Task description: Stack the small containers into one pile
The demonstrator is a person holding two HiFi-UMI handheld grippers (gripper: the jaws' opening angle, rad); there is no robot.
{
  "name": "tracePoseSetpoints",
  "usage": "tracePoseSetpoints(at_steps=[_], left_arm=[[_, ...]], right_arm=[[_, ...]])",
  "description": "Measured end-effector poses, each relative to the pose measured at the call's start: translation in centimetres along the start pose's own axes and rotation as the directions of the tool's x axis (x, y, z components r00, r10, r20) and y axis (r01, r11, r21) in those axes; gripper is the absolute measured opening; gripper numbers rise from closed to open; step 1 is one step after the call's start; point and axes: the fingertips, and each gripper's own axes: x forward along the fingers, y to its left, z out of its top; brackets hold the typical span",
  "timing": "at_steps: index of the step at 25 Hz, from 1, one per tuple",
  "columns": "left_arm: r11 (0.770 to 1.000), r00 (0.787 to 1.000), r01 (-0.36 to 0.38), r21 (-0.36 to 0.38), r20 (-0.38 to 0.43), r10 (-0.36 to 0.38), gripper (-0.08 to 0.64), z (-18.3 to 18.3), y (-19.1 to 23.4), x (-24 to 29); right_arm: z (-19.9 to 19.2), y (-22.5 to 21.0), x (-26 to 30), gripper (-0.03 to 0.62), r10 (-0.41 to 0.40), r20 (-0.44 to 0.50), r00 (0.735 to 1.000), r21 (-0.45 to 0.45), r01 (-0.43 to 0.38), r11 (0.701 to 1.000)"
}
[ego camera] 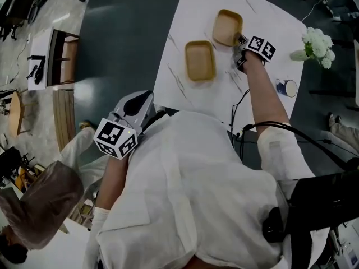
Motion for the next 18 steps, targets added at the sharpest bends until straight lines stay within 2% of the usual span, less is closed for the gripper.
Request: tracePoseSetpoints(at_steps=[3,8,18], left_arm=[[1.0,1.0,-0.005,0.002,0.004,0.005,0.006,-0.1,-0.1,-0.3],[1.0,1.0,0.014,0.013,0.004,-0.014,0.006,0.1,-0.4,-0.2],[0.993,0.994,0.106,0.048,-0.001,-0.106,0.006,0.9,-0.8,0.9]], right_arm=[[0.1,-0.5,-0.3,0.021,-0.024,0.002,1.0,-0.01,0.024,1.0],[0.5,-1.1,-2.0,0.018,-0.048,0.017,0.999,-0.048,0.048,0.998],[0.6,-0.4,-6.6,0.017,-0.048,0.043,0.998,-0.072,0.051,0.996]])
